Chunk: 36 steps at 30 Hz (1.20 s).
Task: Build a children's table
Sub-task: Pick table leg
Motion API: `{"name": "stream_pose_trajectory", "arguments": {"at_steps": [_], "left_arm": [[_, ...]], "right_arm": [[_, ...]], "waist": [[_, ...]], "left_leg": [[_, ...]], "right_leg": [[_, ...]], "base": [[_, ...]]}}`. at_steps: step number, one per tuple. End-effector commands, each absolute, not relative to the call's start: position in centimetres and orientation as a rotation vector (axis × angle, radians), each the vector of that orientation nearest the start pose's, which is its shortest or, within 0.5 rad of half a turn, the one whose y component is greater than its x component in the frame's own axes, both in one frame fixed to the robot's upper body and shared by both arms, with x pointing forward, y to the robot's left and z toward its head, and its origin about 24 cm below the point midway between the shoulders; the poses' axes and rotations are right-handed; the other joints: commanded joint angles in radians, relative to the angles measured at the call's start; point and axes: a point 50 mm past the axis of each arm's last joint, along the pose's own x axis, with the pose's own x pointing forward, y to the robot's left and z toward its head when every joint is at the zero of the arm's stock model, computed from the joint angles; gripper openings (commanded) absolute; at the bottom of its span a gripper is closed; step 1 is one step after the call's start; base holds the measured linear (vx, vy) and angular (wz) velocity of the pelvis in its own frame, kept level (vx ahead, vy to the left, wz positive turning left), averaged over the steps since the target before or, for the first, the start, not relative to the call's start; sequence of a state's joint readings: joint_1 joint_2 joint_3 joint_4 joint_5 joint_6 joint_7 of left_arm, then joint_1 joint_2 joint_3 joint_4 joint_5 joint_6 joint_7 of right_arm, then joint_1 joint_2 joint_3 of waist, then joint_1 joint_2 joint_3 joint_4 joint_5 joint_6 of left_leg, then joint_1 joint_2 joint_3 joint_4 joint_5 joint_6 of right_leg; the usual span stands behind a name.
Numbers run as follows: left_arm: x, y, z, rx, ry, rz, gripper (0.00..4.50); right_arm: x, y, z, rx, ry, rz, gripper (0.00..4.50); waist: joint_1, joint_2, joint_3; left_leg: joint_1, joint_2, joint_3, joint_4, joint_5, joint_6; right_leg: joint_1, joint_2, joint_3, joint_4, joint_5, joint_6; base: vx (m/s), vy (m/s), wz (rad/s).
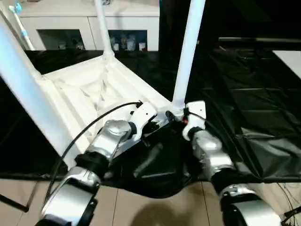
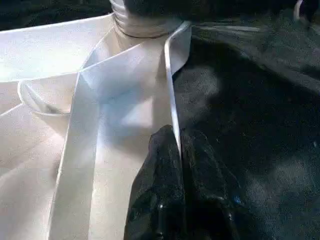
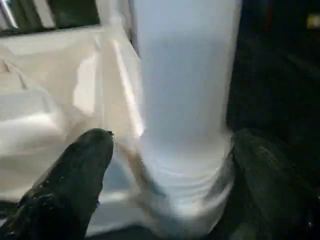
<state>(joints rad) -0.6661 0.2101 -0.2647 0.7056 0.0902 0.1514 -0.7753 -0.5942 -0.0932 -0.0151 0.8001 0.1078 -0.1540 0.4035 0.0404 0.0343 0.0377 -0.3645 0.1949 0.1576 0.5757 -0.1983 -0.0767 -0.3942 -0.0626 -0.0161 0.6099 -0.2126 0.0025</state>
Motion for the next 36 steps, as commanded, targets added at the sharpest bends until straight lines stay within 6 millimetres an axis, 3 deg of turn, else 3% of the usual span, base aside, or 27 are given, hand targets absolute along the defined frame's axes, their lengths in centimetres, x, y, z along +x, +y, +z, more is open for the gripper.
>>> {"name": "stream_pose_trajectory", "arguments": {"at_steps": [1, 3, 5, 7, 8, 11, 15, 17, 20, 22, 29, 32, 33, 36], "left_arm": [[32.5, 11.8, 2.1, 0.423, 0.523, -1.029, 0.00], [31.6, 12.6, 2.2, 0.423, 0.538, -1.125, 0.00], [31.4, 12.8, 2.3, 0.417, 0.540, -1.150, 0.00], [31.1, 12.9, 2.4, 0.406, 0.538, -1.181, 0.00], [30.3, 13.3, 2.8, 0.366, 0.542, -1.256, 0.00], [30.0, 13.8, 3.1, 0.383, 0.537, -1.274, 0.00], [30.7, 14.1, 3.1, 0.419, 0.504, -1.200, 0.00], [31.0, 14.0, 3.1, 0.420, 0.492, -1.173, 0.44], [31.1, 14.0, 3.1, 0.425, 0.493, -1.157, 0.58], [31.3, 13.9, 3.2, 0.425, 0.472, -1.145, 0.62], [31.4, 13.6, 3.1, 0.391, 0.494, -1.173, 0.62], [31.2, 13.6, 2.7, 0.357, 0.540, -1.193, 0.62], [31.2, 13.6, 2.6, 0.353, 0.546, -1.192, 0.35], [31.3, 13.7, 2.4, 0.367, 0.568, -1.183, 0.23]], "right_arm": [[34.3, -12.6, 5.0, -0.018, 0.047, 0.585, 4.18], [33.4, -13.5, 5.1, -0.067, 0.052, 0.738, 4.18], [33.1, -13.6, 5.1, -0.076, 0.055, 0.775, 4.18], [32.8, -13.8, 5.1, -0.092, 0.062, 0.810, 4.18], [31.9, -14.2, 4.9, -0.134, 0.090, 0.919, 4.18], [31.2, -14.4, 4.7, -0.164, 0.118, 1.001, 4.18], [31.1, -14.4, 4.7, -0.169, 0.116, 1.009, 4.18], [31.2, -14.3, 4.8, -0.170, 0.114, 1.007, 4.20], [31.1, -14.2, 4.8, -0.168, 0.116, 1.015, 4.20], [31.0, -14.2, 4.9, -0.168, 0.118, 1.026, 4.20], [31.0, -14.4, 4.9, -0.166, 0.126, 1.030, 4.20], [31.0, -14.3, 4.9, -0.166, 0.128, 1.030, 4.20], [31.1, -14.2, 5.0, -0.167, 0.128, 1.030, 4.20], [31.2, -14.0, 5.0, -0.174, 0.131, 1.032, 4.20]], "waist": [[0.010, -0.009, -0.058], [0.016, -0.011, -0.060], [0.017, -0.008, -0.058], [0.020, -0.009, -0.054], [0.021, -0.006, -0.053], [0.026, -0.001, -0.054], [0.029, -0.005, -0.052], [0.030, -0.004, -0.051], [0.030, -0.006, -0.050], [0.030, -0.006, -0.049], [0.033, -0.007, -0.052], [0.032, -0.006, -0.055], [0.031, -0.007, -0.055], [0.032, -0.008, -0.055]], "left_leg": [[-0.008, 0.020, 0.004, -0.051, -0.043, 0.106], [-0.008, 0.022, 0.004, -0.048, -0.044, 0.118], [-0.002, 0.025, 0.008, -0.051, -0.060, 0.115], [0.000, 0.025, 0.010, -0.054, -0.093, 0.095], [0.005, 0.030, 0.011, -0.058, -0.115, 0.082], [0.009, 0.033, 0.016, -0.056, -0.122, 0.068], [0.007, 0.030, 0.018, -0.056, -0.135, 0.057], [0.009, 0.030, 0.017, -0.057, -0.152, 0.047], [0.009, 0.030, 0.016, -0.060, -0.176, 0.030], [0.008, 0.029, 0.016, -0.060, -0.172, 0.029], [0.005, 0.027, 0.016, -0.056, -0.151, 0.030], [0.004, 0.025, 0.016, -0.053, -0.119, 0.041], [0.004, 0.025, 0.016, -0.053, -0.117, 0.042], [0.003, 0.026, 0.016, -0.052, -0.109, 0.049]], "right_leg": [[0.060, -0.061, 0.024, -0.052, 0.160, -0.264], [0.063, -0.059, 0.025, -0.047, 0.195, -0.272], [0.055, -0.057, 0.024, -0.049, 0.178, -0.282], [0.053, -0.056, 0.024, -0.053, 0.115, -0.286], [0.052, -0.057, 0.024, -0.055, 0.080, -0.284], [0.047, -0.052, 0.024, -0.054, 0.083, -0.283], [0.047, -0.053, 0.024, -0.054, 0.075, -0.274], [0.044, -0.054, 0.025, -0.057, 0.041, -0.268], [0.044, -0.057, 0.027, -0.064, -0.038, -0.249], [0.044, -0.056, 0.027, -0.065, -0.043, -0.245], [0.045, -0.055, 0.027, -0.062, -0.020, -0.246], [0.047, -0.054, 0.025, -0.056, 0.033, -0.251], [0.047, -0.053, 0.025, -0.055, 0.039, -0.253], [0.049, -0.055, 0.025, -0.054, 0.056, -0.261]], "base": [[0.000, 0.000, 0.00], [0.000, 0.000, 0.00], [0.000, 0.000, 0.00], [0.000, 0.000, 0.00], [0.000, 0.000, 0.00], [0.000, 0.000, 0.00], [0.000, 0.000, 0.00], [0.000, 0.000, 0.00], [0.000, 0.000, 0.00], [0.000, 0.000, 0.00], [0.000, 0.000, 0.00], [0.000, 0.000, 0.00], [0.000, 0.000, 0.00], [0.000, 0.000, 0.00]]}}
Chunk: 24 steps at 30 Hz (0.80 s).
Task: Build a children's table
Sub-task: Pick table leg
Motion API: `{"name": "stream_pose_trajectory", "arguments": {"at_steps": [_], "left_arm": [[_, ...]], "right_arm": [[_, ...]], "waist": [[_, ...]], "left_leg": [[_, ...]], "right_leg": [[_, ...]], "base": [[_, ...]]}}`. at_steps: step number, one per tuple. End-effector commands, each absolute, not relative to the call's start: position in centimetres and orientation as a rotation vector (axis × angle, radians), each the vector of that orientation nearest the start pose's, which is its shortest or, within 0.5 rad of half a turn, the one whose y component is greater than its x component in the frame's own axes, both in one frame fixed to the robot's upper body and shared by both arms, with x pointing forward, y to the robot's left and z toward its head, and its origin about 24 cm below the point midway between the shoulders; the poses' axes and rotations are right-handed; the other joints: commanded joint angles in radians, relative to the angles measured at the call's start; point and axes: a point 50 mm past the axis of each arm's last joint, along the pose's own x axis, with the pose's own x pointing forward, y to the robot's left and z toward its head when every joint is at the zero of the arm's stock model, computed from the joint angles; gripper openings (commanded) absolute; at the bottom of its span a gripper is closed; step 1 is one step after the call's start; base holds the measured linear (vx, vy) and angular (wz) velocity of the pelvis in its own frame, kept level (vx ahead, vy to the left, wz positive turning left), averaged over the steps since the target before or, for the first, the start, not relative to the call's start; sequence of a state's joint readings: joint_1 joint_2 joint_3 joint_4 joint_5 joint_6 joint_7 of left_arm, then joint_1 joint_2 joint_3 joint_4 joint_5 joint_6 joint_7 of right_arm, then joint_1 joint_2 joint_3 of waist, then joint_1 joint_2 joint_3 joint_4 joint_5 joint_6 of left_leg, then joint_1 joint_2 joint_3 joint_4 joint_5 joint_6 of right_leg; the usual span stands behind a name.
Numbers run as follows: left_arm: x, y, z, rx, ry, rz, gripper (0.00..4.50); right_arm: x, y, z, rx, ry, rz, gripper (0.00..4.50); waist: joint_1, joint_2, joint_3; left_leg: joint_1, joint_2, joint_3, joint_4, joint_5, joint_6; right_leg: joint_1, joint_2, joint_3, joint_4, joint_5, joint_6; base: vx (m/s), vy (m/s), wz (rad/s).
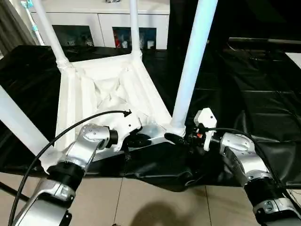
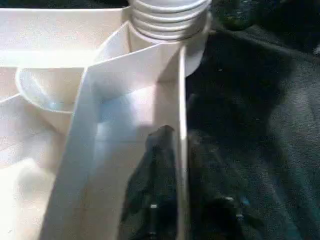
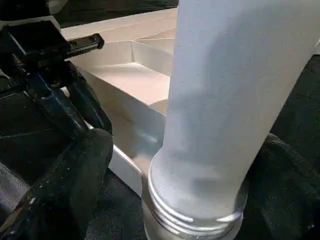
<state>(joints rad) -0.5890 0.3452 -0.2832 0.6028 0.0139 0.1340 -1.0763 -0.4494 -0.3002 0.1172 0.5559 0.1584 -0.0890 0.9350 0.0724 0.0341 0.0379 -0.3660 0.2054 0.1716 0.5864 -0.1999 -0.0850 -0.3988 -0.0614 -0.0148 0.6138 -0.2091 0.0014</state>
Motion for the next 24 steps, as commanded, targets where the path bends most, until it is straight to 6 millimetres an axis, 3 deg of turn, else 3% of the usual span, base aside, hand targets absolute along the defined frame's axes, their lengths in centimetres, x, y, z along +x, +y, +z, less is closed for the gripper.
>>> {"name": "stream_pose_trajectory", "arguments": {"at_steps": [1, 8, 13, 16, 24], "left_arm": [[31.3, 13.7, 2.4, 0.368, 0.568, -1.183, 0.23], [31.3, 13.8, 2.1, 0.384, 0.593, -1.177, 0.11], [31.3, 13.8, 2.2, 0.380, 0.595, -1.180, 0.11], [31.3, 13.8, 2.1, 0.381, 0.593, -1.175, 0.00], [31.4, 14.0, 2.2, 0.381, 0.593, -1.169, 0.00]], "right_arm": [[31.2, -14.0, 5.0, -0.175, 0.132, 1.032, 4.20], [32.2, -13.5, 4.7, -0.195, 0.156, 0.998, 4.20], [32.8, -13.4, 4.6, -0.209, 0.168, 0.965, 4.20], [33.2, -13.5, 4.6, -0.206, 0.173, 0.944, 3.82], [33.3, -13.6, 4.1, -0.219, 0.192, 0.941, 3.11]], "waist": [[0.000, -0.007, -0.055], [-0.006, -0.008, -0.051], [-0.008, -0.009, -0.053], [-0.007, -0.011, -0.054], [-0.006, -0.010, -0.053]], "left_leg": [[0.005, 0.014, 0.003, -0.062, -0.112, 0.057], [0.008, 0.016, 0.002, -0.067, -0.164, 0.035], [0.006, 0.017, 0.002, -0.067, -0.145, 0.037], [0.005, 0.016, 0.003, -0.064, -0.121, 0.047], [0.004, 0.016, 0.004, -0.064, -0.131, 0.054]], "right_leg": [[0.052, -0.055, 0.024, -0.059, 0.047, -0.260], [0.049, -0.059, 0.024, -0.068, -0.071, -0.254], [0.049, -0.059, 0.024, -0.065, -0.049, -0.257], [0.051, -0.058, 0.023, -0.060, -0.003, -0.266], [0.051, -0.059, 0.023, -0.062, -0.025, -0.265]], "base": [[0.000, 0.000, 0.00], [0.000, 0.000, 0.00], [0.000, 0.000, 0.00], [0.000, 0.000, 0.00], [0.000, 0.000, 0.00]]}}
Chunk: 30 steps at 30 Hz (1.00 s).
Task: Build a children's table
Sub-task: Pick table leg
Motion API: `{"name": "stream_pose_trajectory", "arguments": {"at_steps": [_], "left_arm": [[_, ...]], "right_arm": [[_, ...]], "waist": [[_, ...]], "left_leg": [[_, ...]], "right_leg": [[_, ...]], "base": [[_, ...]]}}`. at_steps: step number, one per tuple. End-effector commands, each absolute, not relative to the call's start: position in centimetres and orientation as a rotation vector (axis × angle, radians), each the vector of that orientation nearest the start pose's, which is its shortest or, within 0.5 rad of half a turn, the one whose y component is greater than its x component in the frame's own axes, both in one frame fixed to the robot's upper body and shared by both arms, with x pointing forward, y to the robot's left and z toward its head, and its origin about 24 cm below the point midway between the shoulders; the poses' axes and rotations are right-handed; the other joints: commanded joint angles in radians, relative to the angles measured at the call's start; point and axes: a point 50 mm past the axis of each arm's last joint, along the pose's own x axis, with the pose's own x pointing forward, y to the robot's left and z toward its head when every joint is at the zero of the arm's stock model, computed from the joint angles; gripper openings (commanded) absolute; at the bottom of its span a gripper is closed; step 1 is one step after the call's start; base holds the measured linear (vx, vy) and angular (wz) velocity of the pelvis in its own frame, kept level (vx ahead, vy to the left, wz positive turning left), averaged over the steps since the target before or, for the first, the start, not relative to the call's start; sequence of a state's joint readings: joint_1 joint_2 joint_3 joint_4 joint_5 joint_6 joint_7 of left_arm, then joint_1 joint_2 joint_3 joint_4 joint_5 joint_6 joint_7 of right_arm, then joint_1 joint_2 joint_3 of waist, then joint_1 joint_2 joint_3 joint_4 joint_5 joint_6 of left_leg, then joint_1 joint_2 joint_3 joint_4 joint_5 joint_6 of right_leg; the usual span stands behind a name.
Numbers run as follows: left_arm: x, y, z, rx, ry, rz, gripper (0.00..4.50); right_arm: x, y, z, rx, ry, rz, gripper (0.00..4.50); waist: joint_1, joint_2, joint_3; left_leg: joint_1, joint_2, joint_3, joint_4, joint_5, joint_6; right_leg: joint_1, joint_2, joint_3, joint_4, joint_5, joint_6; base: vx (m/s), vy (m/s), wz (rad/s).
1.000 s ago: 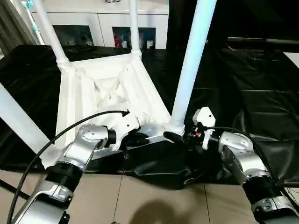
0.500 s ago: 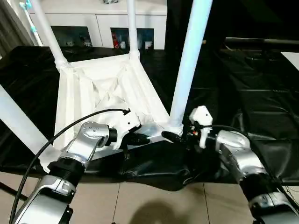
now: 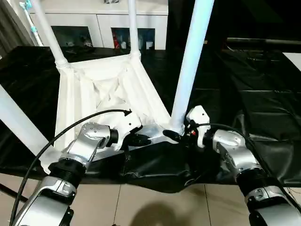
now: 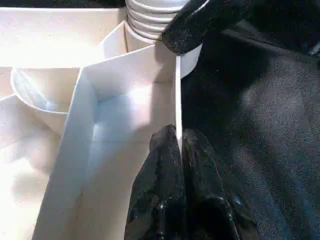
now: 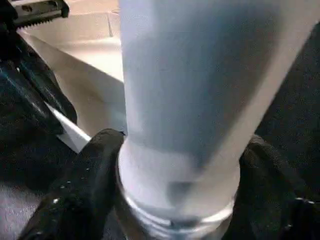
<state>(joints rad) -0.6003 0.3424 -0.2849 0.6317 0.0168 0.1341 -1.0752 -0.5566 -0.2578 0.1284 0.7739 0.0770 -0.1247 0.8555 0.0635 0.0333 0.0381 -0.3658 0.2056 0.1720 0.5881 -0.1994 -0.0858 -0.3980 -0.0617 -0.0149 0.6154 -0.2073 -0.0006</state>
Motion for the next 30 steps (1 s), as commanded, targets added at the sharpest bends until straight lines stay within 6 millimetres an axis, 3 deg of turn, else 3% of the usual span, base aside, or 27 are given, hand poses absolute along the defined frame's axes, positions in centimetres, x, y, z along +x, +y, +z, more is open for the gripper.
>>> {"name": "stream_pose_trajectory", "arguments": {"at_steps": [1, 6, 17, 24, 27, 28, 29, 30], "left_arm": [[31.4, 14.0, 2.2, 0.382, 0.593, -1.168, 0.00], [31.5, 14.1, 2.2, 0.386, 0.592, -1.163, 0.00], [31.9, 14.0, 2.1, 0.364, 0.576, -1.090, 0.00], [33.2, 11.2, 1.4, 0.334, 0.567, -0.874, 0.00], [33.5, 10.6, 1.4, 0.330, 0.565, -0.838, 0.00], [34.0, 9.2, 1.6, 0.320, 0.558, -0.783, 0.00], [34.3, 8.7, 1.8, 0.317, 0.553, -0.747, 0.00], [34.5, 8.1, 1.9, 0.319, 0.548, -0.723, 0.00]], "right_arm": [[33.3, -13.6, 4.0, -0.224, 0.195, 0.943, 3.01], [33.3, -13.5, 3.7, -0.234, 0.200, 0.944, 2.77], [33.3, -13.1, 3.0, -0.161, 0.194, 0.860, 2.73], [33.8, -10.6, 0.9, -0.006, 0.280, 0.493, 2.72], [34.0, -10.0, 0.7, 0.016, 0.308, 0.414, 2.72], [34.1, -9.0, 0.5, 0.060, 0.336, 0.350, 2.72], [34.2, -8.5, 0.6, 0.077, 0.342, 0.331, 2.72], [34.2, -7.8, 0.6, 0.066, 0.338, 0.326, 2.72]], "waist": [[0.002, -0.010, -0.054], [0.001, -0.010, -0.052], [-0.001, -0.007, -0.052], [-0.005, 0.000, -0.046], [-0.006, 0.001, -0.045], [-0.009, 0.002, -0.041], [-0.006, 0.003, -0.040], [-0.007, 0.001, -0.040]], "left_leg": [[0.004, 0.016, 0.003, -0.065, -0.131, 0.054], [0.005, 0.017, 0.003, -0.066, -0.142, 0.053], [0.006, 0.017, 0.003, -0.068, -0.156, 0.045], [0.011, 0.015, -0.001, -0.080, -0.217, -0.001], [0.013, 0.013, -0.002, -0.082, -0.243, -0.018], [0.014, 0.012, -0.002, -0.085, -0.264, -0.021], [0.026, 0.012, -0.001, -0.085, -0.300, -0.027], [0.028, 0.011, -0.001, -0.084, -0.312, -0.027]], "right_leg": [[0.050, -0.059, 0.023, -0.063, -0.028, -0.262], [0.049, -0.059, 0.023, -0.065, -0.044, -0.263], [0.047, -0.059, 0.024, -0.068, -0.066, -0.261], [0.040, -0.059, 0.025, -0.083, -0.195, -0.221], [0.037, -0.060, 0.027, -0.087, -0.227, -0.211], [0.035, -0.059, 0.027, -0.091, -0.254, -0.203], [0.027, -0.059, 0.027, -0.097, -0.290, -0.197], [0.025, -0.058, 0.028, -0.099, -0.305, -0.194]], "base": [[0.000, 0.000, 0.00], [0.000, 0.000, 0.00], [0.000, 0.000, 0.00], [0.000, 0.000, 0.00], [0.000, 0.000, 0.00], [0.000, 0.000, 0.00], [0.000, 0.000, 0.00], [0.000, 0.000, 0.00]]}}
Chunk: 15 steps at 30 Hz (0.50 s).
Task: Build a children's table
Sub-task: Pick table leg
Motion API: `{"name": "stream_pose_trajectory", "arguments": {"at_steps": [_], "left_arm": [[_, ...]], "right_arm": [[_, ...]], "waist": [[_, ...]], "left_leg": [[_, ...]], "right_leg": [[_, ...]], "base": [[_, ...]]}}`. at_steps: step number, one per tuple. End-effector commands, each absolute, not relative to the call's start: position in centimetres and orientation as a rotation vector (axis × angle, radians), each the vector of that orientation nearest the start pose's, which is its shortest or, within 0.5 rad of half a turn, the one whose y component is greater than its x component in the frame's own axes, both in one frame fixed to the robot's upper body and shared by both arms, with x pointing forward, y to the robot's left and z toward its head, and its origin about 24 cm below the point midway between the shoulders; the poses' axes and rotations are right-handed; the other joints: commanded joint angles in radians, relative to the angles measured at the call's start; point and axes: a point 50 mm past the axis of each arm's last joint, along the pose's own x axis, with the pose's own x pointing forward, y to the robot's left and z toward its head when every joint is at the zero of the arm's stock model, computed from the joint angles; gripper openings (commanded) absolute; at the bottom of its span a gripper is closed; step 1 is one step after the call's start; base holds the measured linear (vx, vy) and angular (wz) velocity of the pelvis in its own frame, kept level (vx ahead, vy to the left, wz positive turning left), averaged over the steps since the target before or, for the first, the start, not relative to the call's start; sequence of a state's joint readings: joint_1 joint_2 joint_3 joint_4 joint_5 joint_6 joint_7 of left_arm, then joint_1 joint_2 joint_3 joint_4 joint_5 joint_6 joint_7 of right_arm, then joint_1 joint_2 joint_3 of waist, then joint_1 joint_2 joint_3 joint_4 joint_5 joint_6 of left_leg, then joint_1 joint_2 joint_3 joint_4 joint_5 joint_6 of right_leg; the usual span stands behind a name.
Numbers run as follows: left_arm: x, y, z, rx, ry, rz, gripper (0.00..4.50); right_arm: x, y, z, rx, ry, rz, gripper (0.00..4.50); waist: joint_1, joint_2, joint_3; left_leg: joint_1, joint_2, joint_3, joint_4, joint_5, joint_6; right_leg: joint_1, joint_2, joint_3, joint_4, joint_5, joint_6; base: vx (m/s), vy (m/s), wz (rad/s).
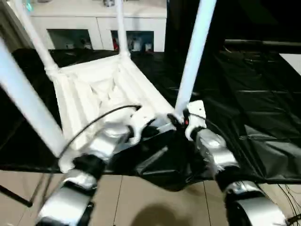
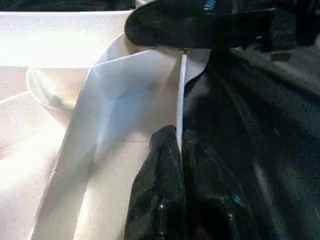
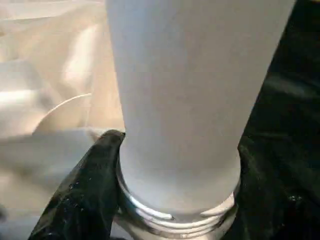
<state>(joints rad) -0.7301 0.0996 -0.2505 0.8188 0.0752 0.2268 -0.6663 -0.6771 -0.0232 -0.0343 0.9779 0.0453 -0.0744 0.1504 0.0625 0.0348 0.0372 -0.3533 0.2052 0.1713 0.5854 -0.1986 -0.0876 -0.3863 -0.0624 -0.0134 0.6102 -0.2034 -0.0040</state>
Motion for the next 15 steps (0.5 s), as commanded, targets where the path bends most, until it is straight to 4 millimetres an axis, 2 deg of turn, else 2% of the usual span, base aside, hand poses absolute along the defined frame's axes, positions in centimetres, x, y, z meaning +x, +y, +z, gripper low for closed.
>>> {"name": "stream_pose_trajectory", "arguments": {"at_steps": [1, 3, 5, 7, 8, 10, 14, 15], "left_arm": [[34.7, 7.8, 2.0, 0.321, 0.546, -0.710, 0.00], [34.7, 7.3, 2.0, 0.322, 0.554, -0.707, 0.00], [34.7, 7.3, 1.8, 0.329, 0.566, -0.710, 0.00], [34.7, 7.4, 1.8, 0.331, 0.570, -0.715, 0.00], [34.7, 7.7, 1.8, 0.331, 0.570, -0.730, 0.00], [34.7, 7.8, 1.8, 0.331, 0.569, -0.735, 0.00], [34.5, 8.7, 1.8, 0.391, 0.529, -0.804, 0.00], [34.4, 8.9, 1.8, 0.390, 0.528, -0.814, 0.00]], "right_arm": [[34.2, -7.3, 0.7, 0.054, 0.334, 0.322, 2.72], [34.0, -6.4, 0.7, 0.041, 0.335, 0.330, 2.72], [33.8, -5.8, 0.6, 0.066, 0.349, 0.367, 2.72], [33.8, -5.9, 0.6, 0.077, 0.346, 0.375, 2.72], [34.1, -6.4, 1.2, 0.098, 0.309, 0.380, 3.28], [34.3, -6.6, 1.4, 0.104, 0.297, 0.377, 3.42], [35.0, -8.5, 2.6, 0.025, 0.205, 0.367, 3.77], [35.1, -8.9, 2.8, 0.008, 0.192, 0.369, 3.84]], "waist": [[-0.003, -0.001, -0.038], [-0.001, -0.002, -0.039], [0.000, -0.003, -0.041], [0.000, -0.003, -0.040], [0.000, 0.001, -0.040], [-0.002, -0.003, -0.038], [-0.022, -0.005, -0.040], [-0.022, -0.006, -0.042]], "left_leg": [[0.015, 0.011, -0.001, -0.083, -0.323, -0.024], [0.013, 0.012, -0.003, -0.085, -0.320, -0.022], [0.004, 0.012, -0.005, -0.088, -0.299, -0.011], [0.005, 0.012, -0.005, -0.088, -0.304, -0.009], [0.005, 0.013, -0.006, -0.090, -0.318, -0.009], [0.003, 0.012, -0.006, -0.091, -0.331, -0.003], [-0.017, 0.010, -0.016, -0.099, -0.305, -0.008], [-0.010, 0.011, -0.013, -0.095, -0.290, -0.003]], "right_leg": [[0.015, -0.059, 0.027, -0.097, -0.323, -0.184], [0.017, -0.059, 0.027, -0.097, -0.320, -0.175], [0.023, -0.060, 0.025, -0.093, -0.274, -0.171], [0.022, -0.061, 0.025, -0.093, -0.274, -0.173], [0.022, -0.062, 0.025, -0.095, -0.290, -0.170], [0.024, -0.063, 0.025, -0.097, -0.313, -0.165], [0.037, -0.065, 0.018, -0.098, -0.348, -0.134], [0.032, -0.064, 0.020, -0.100, -0.321, -0.144]], "base": [[0.000, 0.000, 0.00], [0.000, 0.000, 0.00], [0.000, 0.000, 0.00], [0.000, 0.000, 0.00], [0.000, 0.000, 0.00], [0.000, 0.000, 0.00], [0.000, 0.000, 0.00], [0.000, 0.000, 0.00]]}}
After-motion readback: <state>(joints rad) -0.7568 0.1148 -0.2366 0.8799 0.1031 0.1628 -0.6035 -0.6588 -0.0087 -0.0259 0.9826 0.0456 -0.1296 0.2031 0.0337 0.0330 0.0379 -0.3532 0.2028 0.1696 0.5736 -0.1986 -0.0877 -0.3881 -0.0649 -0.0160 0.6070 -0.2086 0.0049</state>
